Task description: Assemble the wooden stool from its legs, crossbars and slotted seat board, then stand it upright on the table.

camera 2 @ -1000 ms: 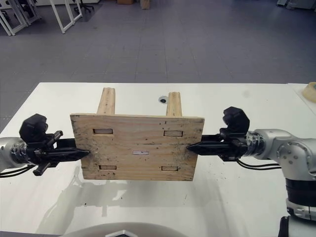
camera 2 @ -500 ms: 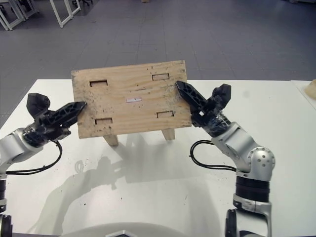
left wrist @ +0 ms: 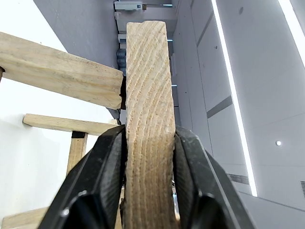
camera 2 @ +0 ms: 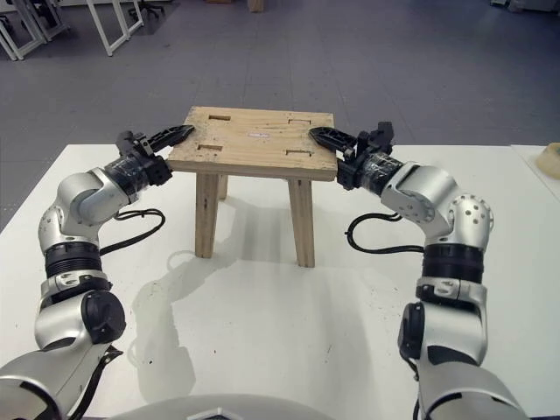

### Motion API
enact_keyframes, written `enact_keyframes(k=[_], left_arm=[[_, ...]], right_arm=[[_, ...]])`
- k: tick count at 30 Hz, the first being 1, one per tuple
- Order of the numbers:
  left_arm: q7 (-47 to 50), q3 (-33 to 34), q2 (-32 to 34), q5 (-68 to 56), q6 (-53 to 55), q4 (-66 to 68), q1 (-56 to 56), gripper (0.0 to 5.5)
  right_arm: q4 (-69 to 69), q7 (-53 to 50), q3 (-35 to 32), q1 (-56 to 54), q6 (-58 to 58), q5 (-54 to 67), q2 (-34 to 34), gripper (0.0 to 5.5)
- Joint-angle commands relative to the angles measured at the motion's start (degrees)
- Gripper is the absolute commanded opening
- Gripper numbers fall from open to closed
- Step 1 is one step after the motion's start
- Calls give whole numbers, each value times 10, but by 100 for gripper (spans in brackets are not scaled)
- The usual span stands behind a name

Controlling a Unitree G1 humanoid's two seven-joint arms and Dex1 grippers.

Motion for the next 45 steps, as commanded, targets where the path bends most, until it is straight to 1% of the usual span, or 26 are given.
enact_keyframes(k=[1, 3, 4, 5, 10, 14, 17, 20, 21, 22, 23, 24, 25, 26, 28, 30, 33, 35, 37, 40, 42, 43, 45], left_arm=[[34, 15, -28, -11, 26, -34, -9, 131], [36, 27, -38, -11, 23, -60, 0, 131], [43, 36, -42, -11, 19, -68, 2, 169], [43, 40, -43, -11, 17, -70, 3, 189], [6, 58, -47, -11, 50, -55, 4, 271], [-11, 71, -20, -11, 65, -55, 20, 335], [-21, 89, 11, -11, 74, -71, 38, 335], [-38, 116, 69, -11, 78, -80, 46, 335], [-47, 109, 91, -10, 63, -90, 44, 335], [-64, 97, 111, 15, 48, -105, 38, 335], [-96, 74, 126, 67, 29, -129, 25, 335], [-154, 34, 136, 151, -17, -170, 7, 335], [-191, 2, 138, 214, -52, -196, -10, 335], [-224, -36, 138, 276, -93, -216, -30, 335], [-281, -119, 139, 403, -171, -235, -70, 335], [-318, -196, 129, 529, -254, -221, -129, 335], [-340, -244, 116, 651, -353, -169, -215, 335], [-355, -255, 108, 708, -399, -141, -253, 335], [-369, -265, 91, 741, -414, -124, -267, 335], [-383, -301, 50, 775, -387, -118, -221, 335], [-398, -328, 18, 781, -350, -129, -160, 335], [-403, -347, 1, 786, -327, -131, -116, 335], [-388, -379, -20, 817, -302, -129, -36, 335]], right_arm=[[106, 104, 11, -45, 50, -99, -1, 365], [145, 180, 2, -69, 61, -143, -5, 404], [157, 216, -1, -79, 67, -164, -6, 430], [168, 253, -5, -85, 75, -184, -8, 452], [211, 410, -11, -100, 76, -295, -16, 548], [243, 498, -31, -129, 66, -364, -25, 550], [265, 531, -46, -149, 44, -412, -36, 550], [273, 538, -57, -148, 26, -460, -59, 550], [276, 519, -62, -143, 1, -480, -69, 550], [276, 492, -66, -135, -37, -508, -78, 550], [255, 476, -57, -120, -92, -546, -87, 550], [222, 454, -63, -113, -135, -568, -88, 550], [193, 434, -70, -114, -159, -581, -84, 550], [157, 415, -74, -124, -183, -590, -71, 550], [61, 388, -63, -154, -225, -605, -31, 550], [-28, 370, -26, -190, -274, -631, 16, 550], [-105, 362, 18, -235, -336, -677, 57, 550], [-129, 354, 27, -250, -368, -703, 71, 550], [-132, 353, 30, -247, -384, -717, 83, 550], [-124, 363, 48, -194, -380, -737, 100, 550], [-112, 382, 70, -135, -366, -749, 113, 550], [-101, 392, 91, -92, -359, -762, 123, 550], [-74, 397, 129, -20, -366, -800, 135, 550]])
